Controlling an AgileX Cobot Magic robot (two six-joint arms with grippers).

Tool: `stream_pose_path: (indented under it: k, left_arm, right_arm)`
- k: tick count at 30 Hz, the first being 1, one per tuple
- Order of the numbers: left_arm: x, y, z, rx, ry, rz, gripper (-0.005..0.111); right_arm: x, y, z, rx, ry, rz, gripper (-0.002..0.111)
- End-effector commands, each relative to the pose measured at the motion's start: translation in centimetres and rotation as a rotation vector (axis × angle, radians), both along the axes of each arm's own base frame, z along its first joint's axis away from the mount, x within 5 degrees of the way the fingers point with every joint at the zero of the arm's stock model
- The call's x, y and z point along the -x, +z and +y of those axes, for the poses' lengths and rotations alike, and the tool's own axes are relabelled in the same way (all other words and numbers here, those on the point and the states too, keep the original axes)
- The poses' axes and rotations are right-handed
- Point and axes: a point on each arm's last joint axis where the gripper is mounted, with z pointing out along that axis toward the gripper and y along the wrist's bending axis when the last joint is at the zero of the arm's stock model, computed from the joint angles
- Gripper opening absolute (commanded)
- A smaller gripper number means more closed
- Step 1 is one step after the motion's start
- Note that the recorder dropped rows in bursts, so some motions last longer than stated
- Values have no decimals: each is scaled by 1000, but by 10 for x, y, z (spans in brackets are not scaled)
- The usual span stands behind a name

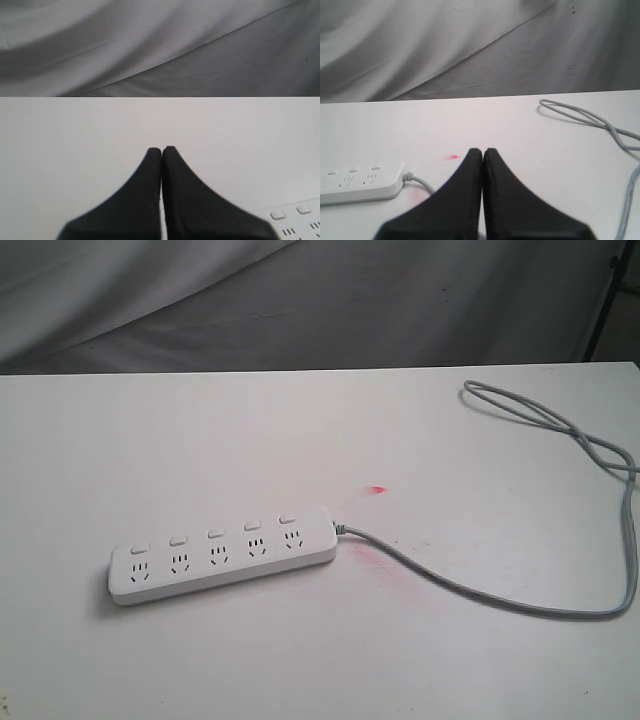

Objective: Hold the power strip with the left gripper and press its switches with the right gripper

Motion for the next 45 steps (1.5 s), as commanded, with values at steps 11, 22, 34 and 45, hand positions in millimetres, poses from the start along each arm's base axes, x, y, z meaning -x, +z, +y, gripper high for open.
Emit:
stream_pose_path:
  k: [11,22,34,45]
  left_arm:
    - [-28,40,-21,-294,-344,355,0]
    - [-131,27,-45,-788,-946,429,0]
    - [-175,-26,-48,-850,-1047,481,21]
    - [-182,-58,-51,-790,-1157,598,47]
  right_arm:
    - [0,-1,0,6,-5,-4,0]
    - [0,-1,0,6,-5,-4,0]
    - [0,-1,0,6,-5,-4,0]
    - [0,-1,0,6,-5,-4,0]
